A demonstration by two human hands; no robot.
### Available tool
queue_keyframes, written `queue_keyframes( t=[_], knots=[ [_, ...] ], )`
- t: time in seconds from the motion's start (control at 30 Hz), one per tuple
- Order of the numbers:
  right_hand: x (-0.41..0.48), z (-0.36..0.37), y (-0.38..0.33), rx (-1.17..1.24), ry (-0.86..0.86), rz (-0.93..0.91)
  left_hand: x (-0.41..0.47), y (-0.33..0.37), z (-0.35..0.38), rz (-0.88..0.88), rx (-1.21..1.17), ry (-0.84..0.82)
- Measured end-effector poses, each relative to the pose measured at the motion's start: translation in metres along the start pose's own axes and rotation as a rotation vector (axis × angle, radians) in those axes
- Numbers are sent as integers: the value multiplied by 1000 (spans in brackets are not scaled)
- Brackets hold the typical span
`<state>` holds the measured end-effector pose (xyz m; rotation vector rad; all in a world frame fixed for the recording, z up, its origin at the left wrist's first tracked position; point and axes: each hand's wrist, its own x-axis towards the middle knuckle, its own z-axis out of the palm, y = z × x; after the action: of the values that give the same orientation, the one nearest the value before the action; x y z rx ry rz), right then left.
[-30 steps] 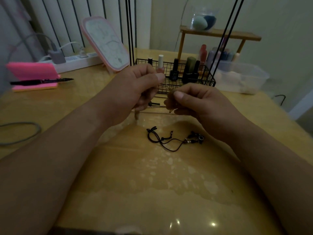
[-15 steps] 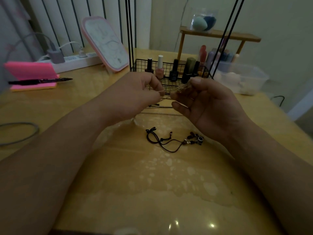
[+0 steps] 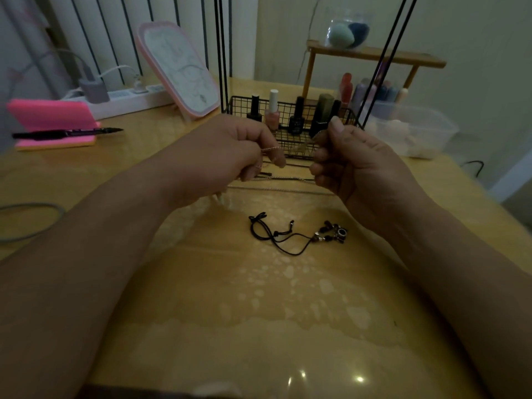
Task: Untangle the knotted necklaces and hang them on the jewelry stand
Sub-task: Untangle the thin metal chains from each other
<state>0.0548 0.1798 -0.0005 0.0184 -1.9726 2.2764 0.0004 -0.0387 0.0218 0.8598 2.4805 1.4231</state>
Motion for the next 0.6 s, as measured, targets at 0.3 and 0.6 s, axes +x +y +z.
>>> queue_keyframes(
  t=[0.3, 0.6],
  knots=[
    [-1, -3, -5, 404, -1, 40, -2, 2, 0, 0, 15, -18],
    [-4, 4, -7, 258, -109, 58, -1, 0, -2, 32, 176, -27]
  ],
)
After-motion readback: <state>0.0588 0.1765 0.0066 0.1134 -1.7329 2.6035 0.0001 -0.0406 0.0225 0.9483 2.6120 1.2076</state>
